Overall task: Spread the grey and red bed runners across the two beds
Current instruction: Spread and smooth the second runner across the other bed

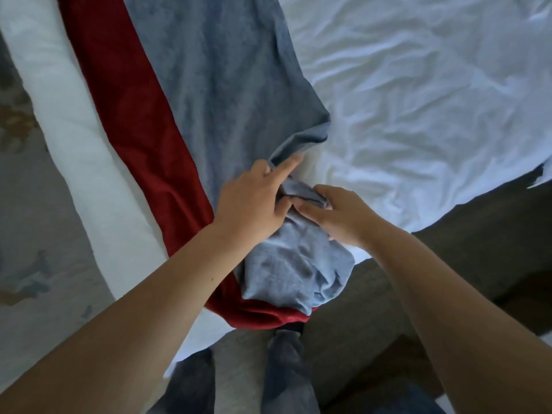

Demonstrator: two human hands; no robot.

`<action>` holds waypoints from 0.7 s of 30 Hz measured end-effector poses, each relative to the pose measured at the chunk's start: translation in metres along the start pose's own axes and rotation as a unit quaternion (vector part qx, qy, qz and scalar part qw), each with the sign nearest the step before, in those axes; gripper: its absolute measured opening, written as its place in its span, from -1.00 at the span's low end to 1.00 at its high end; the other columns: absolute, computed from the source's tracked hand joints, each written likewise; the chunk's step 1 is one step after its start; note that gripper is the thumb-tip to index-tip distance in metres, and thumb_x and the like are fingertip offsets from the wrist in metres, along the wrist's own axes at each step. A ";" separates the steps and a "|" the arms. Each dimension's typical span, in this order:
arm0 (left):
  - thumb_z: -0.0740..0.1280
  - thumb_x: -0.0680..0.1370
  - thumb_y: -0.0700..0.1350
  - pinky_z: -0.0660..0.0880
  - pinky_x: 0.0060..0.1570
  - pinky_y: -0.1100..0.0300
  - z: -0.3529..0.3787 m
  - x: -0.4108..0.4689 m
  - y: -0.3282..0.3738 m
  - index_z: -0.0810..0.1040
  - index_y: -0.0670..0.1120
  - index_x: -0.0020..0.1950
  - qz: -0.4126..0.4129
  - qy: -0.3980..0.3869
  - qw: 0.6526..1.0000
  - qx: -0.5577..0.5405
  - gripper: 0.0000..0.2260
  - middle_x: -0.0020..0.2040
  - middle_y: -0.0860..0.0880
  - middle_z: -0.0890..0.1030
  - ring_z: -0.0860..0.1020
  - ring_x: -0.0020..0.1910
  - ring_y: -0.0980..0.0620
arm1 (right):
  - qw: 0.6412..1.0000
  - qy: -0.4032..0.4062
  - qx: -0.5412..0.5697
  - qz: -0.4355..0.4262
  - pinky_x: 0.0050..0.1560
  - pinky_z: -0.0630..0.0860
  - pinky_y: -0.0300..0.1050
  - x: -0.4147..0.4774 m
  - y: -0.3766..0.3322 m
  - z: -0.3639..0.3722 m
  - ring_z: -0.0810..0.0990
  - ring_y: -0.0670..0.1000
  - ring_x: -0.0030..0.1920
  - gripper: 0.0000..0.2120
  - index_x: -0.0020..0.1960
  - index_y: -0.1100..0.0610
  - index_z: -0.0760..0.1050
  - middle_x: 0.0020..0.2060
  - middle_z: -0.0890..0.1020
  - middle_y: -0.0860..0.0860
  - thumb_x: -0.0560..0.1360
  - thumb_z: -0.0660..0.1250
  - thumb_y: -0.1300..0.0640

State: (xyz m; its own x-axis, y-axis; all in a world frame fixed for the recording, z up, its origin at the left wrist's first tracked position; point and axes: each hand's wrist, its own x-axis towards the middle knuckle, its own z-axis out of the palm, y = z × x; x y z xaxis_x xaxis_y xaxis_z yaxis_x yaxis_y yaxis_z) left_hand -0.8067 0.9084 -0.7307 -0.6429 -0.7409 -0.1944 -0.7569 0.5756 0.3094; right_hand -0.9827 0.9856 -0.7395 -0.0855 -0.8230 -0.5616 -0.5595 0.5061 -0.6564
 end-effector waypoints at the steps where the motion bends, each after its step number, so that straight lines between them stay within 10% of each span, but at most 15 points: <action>1: 0.32 0.58 0.08 0.51 -0.18 0.06 -0.001 0.004 0.005 0.31 0.18 0.50 -0.001 -0.008 1.000 0.007 -0.52 0.09 -0.01 0.48 0.55 -0.06 -0.02 | 1.000 -0.007 -0.005 0.014 -0.24 0.60 -0.06 -0.009 -0.003 -0.007 0.63 -0.07 -0.35 -0.64 -0.12 -0.01 0.53 -0.29 0.65 -0.06 0.51 0.28 -0.31; 6: 0.31 0.53 -0.15 0.53 -0.19 -0.02 0.006 0.003 0.060 0.48 0.01 0.15 0.100 -0.039 0.985 -0.137 -0.79 0.08 0.03 0.51 0.55 -0.03 -0.06 | 0.997 0.026 -0.022 0.068 -0.29 0.62 0.07 -0.072 0.005 -0.039 0.58 -0.03 -0.48 -0.50 -0.22 0.06 0.53 -0.44 0.62 -0.02 0.47 0.24 -0.38; 14: 0.34 0.58 0.04 0.45 -0.26 0.12 0.055 0.012 0.121 0.12 0.17 0.61 0.177 -0.029 0.980 -0.084 -0.34 0.07 0.01 0.49 0.54 -0.10 0.02 | 0.955 0.108 -0.088 0.263 -0.16 0.60 0.05 -0.125 0.061 -0.064 0.60 0.04 -0.29 -0.36 -0.16 0.05 0.49 -0.33 0.58 0.04 0.55 -0.09 -0.44; 18: 0.36 0.55 0.17 0.46 0.17 -0.03 0.084 -0.007 0.102 -0.29 0.11 0.63 0.200 -0.115 0.972 0.039 -0.07 0.34 -0.04 0.43 0.46 0.26 -0.09 | 0.926 0.078 -0.129 0.346 -0.05 0.57 0.10 -0.102 0.083 -0.053 0.60 0.18 -0.10 -0.59 0.05 0.16 0.52 -0.21 0.54 0.10 0.64 0.06 -0.11; 21: 0.36 0.56 0.13 0.34 0.35 -0.03 0.091 -0.029 0.083 0.04 0.13 0.64 0.229 -0.122 0.964 0.055 -0.26 0.48 0.01 0.36 0.34 0.43 -0.06 | 0.933 0.094 -0.110 0.330 -0.01 0.55 0.08 -0.080 0.079 -0.037 0.62 0.16 -0.04 -0.70 0.27 0.05 0.37 -0.02 0.59 0.09 0.65 0.12 -0.10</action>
State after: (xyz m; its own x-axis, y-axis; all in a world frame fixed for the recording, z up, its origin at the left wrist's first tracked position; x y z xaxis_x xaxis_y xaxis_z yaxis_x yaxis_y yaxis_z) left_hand -0.8614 1.0095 -0.7840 -0.9114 -0.3043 -0.2770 -0.3857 0.8664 0.3171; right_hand -1.0509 1.0820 -0.7279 -0.6037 -0.3916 -0.6944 -0.4872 0.8707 -0.0674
